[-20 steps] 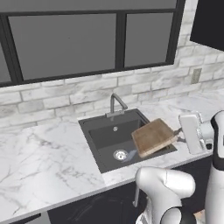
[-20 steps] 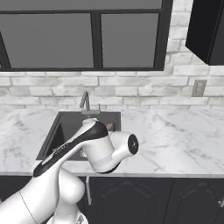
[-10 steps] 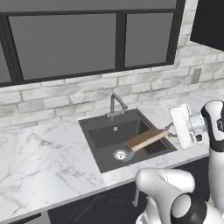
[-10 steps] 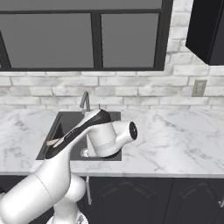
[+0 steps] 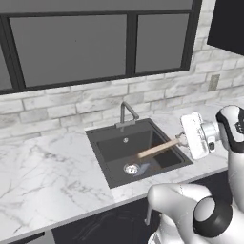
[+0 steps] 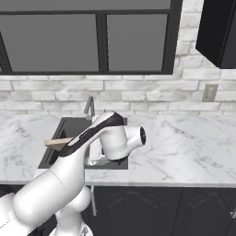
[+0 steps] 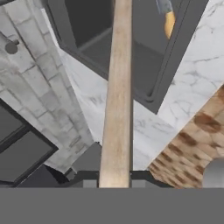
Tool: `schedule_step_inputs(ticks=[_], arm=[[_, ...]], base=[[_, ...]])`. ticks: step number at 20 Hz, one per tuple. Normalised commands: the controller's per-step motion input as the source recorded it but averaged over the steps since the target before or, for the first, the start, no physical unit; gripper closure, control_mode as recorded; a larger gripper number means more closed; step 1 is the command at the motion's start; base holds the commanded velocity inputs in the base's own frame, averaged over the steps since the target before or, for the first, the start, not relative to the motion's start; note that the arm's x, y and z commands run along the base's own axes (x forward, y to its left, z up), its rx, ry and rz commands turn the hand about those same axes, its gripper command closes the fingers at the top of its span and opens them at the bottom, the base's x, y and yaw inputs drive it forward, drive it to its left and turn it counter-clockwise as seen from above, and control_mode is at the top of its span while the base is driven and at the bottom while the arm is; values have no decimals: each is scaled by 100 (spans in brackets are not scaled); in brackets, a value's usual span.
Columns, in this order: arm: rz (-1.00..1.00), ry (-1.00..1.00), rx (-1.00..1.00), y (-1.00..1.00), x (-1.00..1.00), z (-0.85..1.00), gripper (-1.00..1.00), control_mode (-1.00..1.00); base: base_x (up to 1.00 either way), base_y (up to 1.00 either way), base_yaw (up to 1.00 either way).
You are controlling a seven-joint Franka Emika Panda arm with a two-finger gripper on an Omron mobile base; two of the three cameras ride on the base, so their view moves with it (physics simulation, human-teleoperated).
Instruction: Move the cutting board and knife to the sink. Then move spray from the cabinet to the counter.
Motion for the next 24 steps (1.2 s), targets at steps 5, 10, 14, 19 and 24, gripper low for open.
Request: schedule_step_inputs(ticks=[5,10,14,19,24], arm=[[0,4,4,0,11,0,100,-100],[0,0,0,0,41,-9,100,-100],[0,1,0,9,43,-19,100,-100],[0,5,0,17,44,-27,100,-100],[0,11,0,9,43,-34,100,-100]], base=[[0,0,0],[0,0,0],[0,0,0],[0,0,0],[0,0,0]])
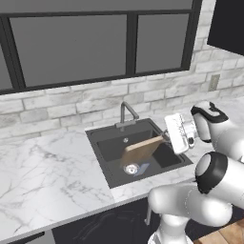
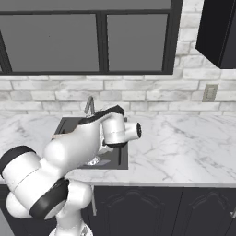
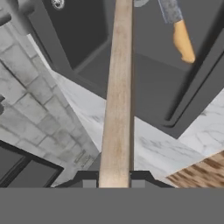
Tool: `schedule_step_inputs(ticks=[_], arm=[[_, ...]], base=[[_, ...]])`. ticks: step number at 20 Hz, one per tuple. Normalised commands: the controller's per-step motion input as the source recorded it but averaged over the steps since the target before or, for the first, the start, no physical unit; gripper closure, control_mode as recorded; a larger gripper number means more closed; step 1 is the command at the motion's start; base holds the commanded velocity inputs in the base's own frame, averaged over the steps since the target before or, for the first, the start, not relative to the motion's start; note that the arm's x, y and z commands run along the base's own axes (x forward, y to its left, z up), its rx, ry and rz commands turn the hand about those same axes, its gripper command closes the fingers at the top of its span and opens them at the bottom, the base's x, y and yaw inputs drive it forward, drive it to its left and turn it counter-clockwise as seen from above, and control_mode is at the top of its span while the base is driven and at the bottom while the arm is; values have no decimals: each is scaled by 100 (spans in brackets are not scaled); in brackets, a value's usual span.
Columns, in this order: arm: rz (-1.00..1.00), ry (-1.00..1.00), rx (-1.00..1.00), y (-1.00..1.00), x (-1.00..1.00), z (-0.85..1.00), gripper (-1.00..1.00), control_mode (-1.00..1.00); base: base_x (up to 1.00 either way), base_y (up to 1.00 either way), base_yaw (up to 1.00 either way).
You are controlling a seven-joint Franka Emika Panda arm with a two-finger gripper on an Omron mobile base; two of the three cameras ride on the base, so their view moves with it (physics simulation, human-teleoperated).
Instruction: Move the cutting board and knife to the sink. Then move spray from the cabinet to the counter.
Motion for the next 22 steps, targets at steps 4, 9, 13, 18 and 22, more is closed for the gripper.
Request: schedule_step_inputs(ticks=[4,9,13,18,22], arm=[[0,9,0,0,41,-40,100,-100],[0,-2,0,0,24,-19,100,-100],[0,-15,4,0,3,-6,100,-100],[0,-9,5,2,12,-10,100,-100],[0,-2,-1,3,35,-26,100,-100]], base=[[0,0,0],[0,0,0],[0,0,0],[0,0,0],[0,0,0]])
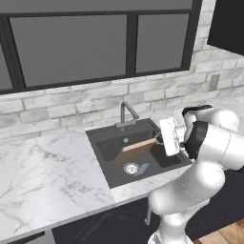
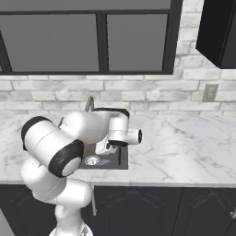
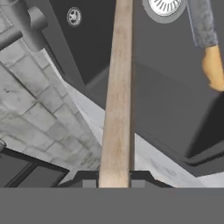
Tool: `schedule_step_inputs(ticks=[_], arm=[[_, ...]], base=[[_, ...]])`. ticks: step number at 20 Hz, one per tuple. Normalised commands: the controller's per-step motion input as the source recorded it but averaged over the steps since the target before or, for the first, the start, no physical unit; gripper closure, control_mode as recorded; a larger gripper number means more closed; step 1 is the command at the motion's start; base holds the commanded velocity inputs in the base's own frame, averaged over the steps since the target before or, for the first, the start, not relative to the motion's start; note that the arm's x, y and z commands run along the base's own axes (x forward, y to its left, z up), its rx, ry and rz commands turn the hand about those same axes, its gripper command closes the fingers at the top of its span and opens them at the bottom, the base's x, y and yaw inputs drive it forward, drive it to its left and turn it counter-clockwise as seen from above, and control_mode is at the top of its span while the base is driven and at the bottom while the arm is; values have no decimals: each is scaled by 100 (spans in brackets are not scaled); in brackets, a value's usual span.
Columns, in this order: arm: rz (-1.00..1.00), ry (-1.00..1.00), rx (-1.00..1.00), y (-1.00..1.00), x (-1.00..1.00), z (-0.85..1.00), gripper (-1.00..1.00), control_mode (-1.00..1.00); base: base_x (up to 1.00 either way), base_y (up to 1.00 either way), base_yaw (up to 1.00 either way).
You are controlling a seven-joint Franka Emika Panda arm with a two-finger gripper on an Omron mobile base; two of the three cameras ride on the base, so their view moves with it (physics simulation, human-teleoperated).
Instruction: Move the cutting board and knife to the sink. Then move spray from the cabinet to the counter.
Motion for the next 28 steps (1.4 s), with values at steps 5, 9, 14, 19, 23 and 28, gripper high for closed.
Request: schedule_step_inputs(ticks=[5,9,14,19,23,28], arm=[[0,3,-8,0,33,-39,100,-100],[0,16,-16,0,16,-50,100,-100],[0,16,-15,0,21,-48,100,-100],[0,0,-1,0,2,-16,100,-100],[0,3,-4,3,0,-1,-100,-100],[-1,0,-1,-1,-26,12,-100,-100]], base=[[0,0,0],[0,0,0],[0,0,0],[0,0,0],[0,0,0],[0,0,0]])
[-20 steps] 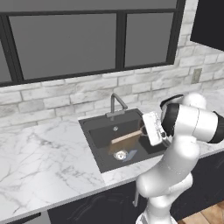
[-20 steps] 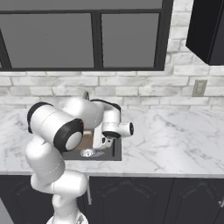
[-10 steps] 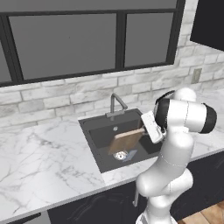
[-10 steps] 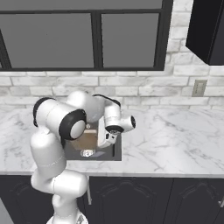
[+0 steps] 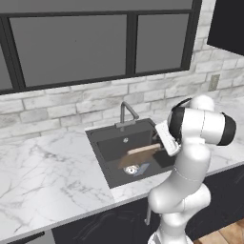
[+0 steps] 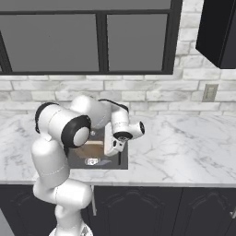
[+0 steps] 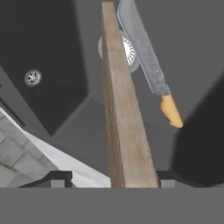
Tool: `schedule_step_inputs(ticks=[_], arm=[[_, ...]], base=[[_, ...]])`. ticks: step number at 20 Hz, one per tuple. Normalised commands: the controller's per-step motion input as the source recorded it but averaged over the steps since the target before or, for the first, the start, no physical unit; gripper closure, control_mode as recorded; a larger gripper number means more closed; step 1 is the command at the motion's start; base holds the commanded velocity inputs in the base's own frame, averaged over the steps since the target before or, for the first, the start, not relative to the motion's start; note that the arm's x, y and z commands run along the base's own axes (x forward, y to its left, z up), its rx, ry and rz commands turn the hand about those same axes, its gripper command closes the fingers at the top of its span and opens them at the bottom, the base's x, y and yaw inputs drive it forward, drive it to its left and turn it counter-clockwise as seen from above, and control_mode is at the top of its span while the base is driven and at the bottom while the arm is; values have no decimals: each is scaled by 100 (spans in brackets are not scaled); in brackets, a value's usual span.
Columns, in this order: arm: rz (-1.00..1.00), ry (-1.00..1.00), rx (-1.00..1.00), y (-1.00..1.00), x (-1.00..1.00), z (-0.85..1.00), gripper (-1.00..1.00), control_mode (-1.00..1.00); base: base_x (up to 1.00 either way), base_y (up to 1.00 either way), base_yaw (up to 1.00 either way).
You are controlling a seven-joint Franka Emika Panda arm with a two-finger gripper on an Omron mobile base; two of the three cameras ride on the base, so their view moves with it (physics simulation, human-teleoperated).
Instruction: Move the cutting board and knife to the sink. Then move spray from the cabinet to the counter.
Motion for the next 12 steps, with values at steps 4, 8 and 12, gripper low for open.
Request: schedule_step_inputs(ticks=[4,8,12], arm=[[0,1,-7,-2,-60,74,-100,-100],[0,0,-12,0,-63,100,-100,-100],[4,-15,-33,0,-88,89,-100,-100]], base=[[0,0,0],[0,0,0],[0,0,0]])
